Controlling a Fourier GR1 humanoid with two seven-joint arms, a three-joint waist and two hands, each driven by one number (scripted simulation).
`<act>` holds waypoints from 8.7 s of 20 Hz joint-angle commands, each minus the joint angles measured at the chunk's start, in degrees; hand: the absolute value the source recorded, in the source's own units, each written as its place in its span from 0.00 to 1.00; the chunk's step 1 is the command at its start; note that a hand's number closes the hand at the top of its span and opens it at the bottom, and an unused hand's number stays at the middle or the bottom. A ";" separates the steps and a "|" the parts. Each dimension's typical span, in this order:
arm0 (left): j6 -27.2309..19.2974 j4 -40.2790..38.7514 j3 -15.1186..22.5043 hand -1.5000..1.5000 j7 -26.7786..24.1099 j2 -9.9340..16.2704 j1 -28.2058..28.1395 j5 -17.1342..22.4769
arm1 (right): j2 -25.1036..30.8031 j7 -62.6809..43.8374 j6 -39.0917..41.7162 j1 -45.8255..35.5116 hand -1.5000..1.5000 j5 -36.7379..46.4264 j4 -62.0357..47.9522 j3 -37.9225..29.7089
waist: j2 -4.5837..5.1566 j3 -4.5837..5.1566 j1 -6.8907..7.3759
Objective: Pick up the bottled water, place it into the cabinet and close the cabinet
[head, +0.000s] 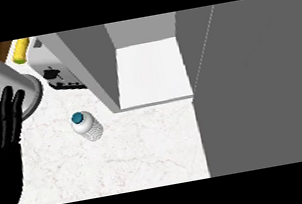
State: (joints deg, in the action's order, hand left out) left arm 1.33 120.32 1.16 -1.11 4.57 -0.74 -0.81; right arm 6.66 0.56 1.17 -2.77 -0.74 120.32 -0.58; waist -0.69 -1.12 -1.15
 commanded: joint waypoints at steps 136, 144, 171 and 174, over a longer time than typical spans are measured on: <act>-33.44 -80.50 22.01 1.00 -21.38 -4.57 49.24 33.19 | 3.88 14.65 11.29 60.75 0.00 -7.59 24.96 15.00 | 1.02 1.14 -1.71; -34.15 -94.83 21.14 1.00 -21.76 -3.03 58.18 30.43 | 5.03 12.95 12.86 56.08 0.00 -10.80 23.49 9.70 | 1.47 1.08 -1.59; -40.12 -115.84 14.48 0.00 -29.57 -0.32 69.00 29.37 | 4.55 17.17 18.67 59.02 0.00 -11.13 23.16 9.46 | 2.88 1.24 -5.52; -35.06 -114.93 15.22 0.00 -30.96 0.51 69.84 28.38 | 4.23 16.24 18.72 58.65 0.00 -11.02 22.41 10.38 | 2.73 1.25 -4.77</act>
State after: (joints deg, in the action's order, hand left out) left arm -37.75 5.10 16.05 -31.90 3.48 67.13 28.27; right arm 10.89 18.57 19.42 54.24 -8.06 139.39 8.92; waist 2.21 0.11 -6.08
